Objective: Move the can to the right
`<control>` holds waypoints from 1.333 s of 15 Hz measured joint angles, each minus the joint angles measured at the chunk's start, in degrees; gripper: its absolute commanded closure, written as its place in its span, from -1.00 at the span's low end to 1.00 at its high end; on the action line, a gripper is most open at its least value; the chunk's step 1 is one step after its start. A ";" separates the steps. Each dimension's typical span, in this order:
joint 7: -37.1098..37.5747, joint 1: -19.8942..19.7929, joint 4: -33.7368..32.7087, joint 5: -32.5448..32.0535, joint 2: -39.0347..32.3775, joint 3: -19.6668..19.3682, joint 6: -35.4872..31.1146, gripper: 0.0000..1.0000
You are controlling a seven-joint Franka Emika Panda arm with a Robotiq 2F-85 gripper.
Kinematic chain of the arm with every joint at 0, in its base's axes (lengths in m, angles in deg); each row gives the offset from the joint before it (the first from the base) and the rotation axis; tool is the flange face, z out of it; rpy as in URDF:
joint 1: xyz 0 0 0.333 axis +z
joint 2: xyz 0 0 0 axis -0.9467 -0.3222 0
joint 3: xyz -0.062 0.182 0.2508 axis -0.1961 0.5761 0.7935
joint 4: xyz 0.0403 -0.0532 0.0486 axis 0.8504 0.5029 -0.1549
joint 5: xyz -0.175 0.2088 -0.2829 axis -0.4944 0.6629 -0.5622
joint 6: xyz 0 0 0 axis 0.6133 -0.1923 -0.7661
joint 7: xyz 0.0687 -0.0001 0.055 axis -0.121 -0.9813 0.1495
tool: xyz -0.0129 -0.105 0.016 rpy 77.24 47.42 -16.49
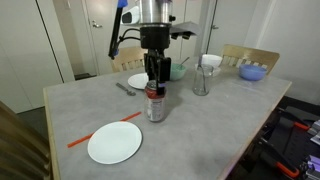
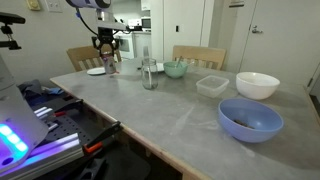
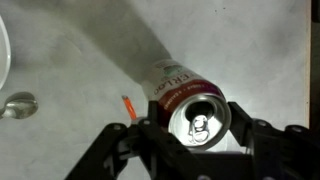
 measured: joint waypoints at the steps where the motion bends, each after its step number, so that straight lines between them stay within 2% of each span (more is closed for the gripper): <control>1: 0.29 -0.04 0.01 -0.44 0.99 -0.16 0.98 0.13; 5: 0.44 -0.89 0.00 -0.70 6.76 -1.30 6.43 0.13; 9: 0.41 -2.75 0.02 -0.75 14.66 -4.56 12.75 0.13; 13: 0.38 -5.03 0.68 -0.76 21.75 -9.48 17.44 0.13; 20: 0.52 -10.63 6.08 -1.33 31.16 -19.94 18.24 0.13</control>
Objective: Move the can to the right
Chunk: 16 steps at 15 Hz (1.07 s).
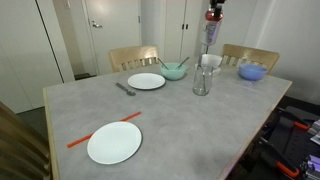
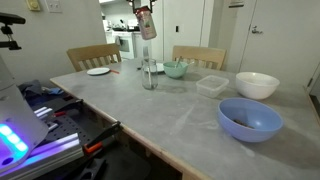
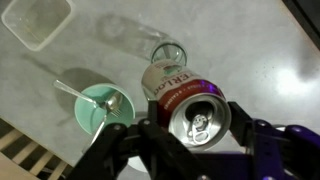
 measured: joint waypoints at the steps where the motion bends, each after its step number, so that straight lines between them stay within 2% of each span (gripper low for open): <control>1: 0.02 -0.97 1.07 -0.48 1.05 -1.50 -0.03 0.13; 3: 0.03 -2.86 3.39 -1.29 2.86 -4.31 -0.15 0.13; 4: 0.03 -3.82 4.55 -1.64 3.62 -5.76 -0.16 -0.37; 7: -0.72 -5.76 7.18 -2.57 5.06 -8.72 0.47 -0.37; 10: -0.72 -5.74 7.54 -2.57 5.27 -8.58 0.48 -0.37; 11: -0.72 -5.72 7.54 -2.57 5.27 -8.55 0.48 0.13; 16: -0.04 -5.47 7.28 -2.78 4.07 -8.57 0.02 0.13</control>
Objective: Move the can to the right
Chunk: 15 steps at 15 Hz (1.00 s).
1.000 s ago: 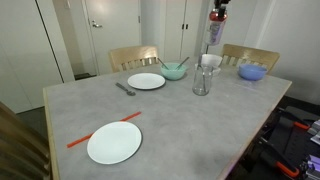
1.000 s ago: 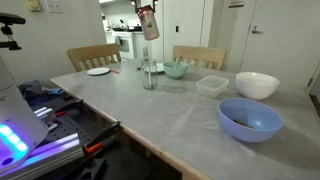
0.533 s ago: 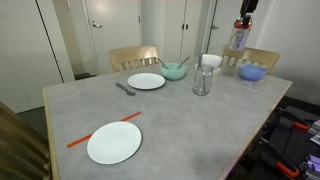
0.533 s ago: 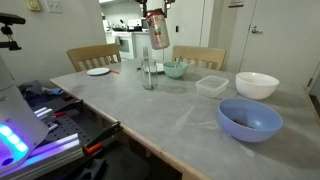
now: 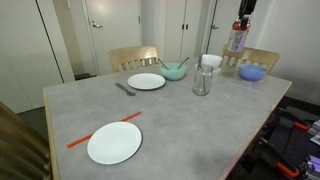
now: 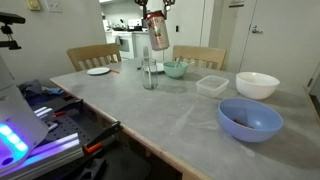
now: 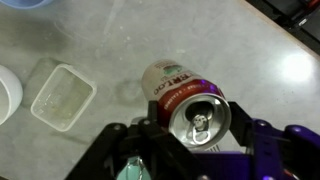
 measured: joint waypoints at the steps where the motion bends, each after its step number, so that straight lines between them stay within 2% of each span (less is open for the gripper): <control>1: 0.41 -0.21 -0.24 -0.05 -0.67 -0.26 -0.12 0.13; 9: 4.67 -5.08 -7.83 0.98 -10.49 -6.43 -0.01 0.13; 15: 7.19 -9.05 -12.87 9.54 -21.23 -7.71 -3.22 0.13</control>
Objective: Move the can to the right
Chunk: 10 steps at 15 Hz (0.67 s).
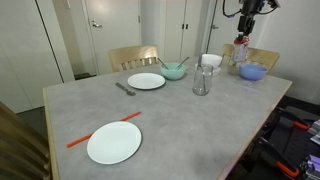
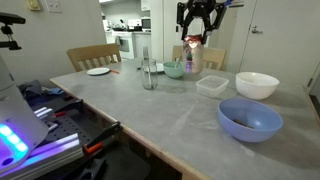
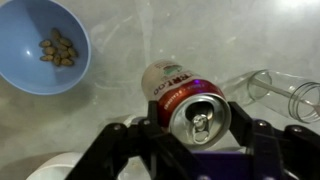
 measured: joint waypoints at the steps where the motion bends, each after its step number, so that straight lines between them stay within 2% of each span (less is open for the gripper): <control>1: 0.13 -0.53 -0.53 1.47 -1.66 0.01 -1.13 0.13; 4: 1.09 -2.34 -2.83 3.98 -6.19 0.10 -3.40 0.13; 10: 8.96 -4.92 -7.93 3.84 -12.55 0.60 -9.06 0.13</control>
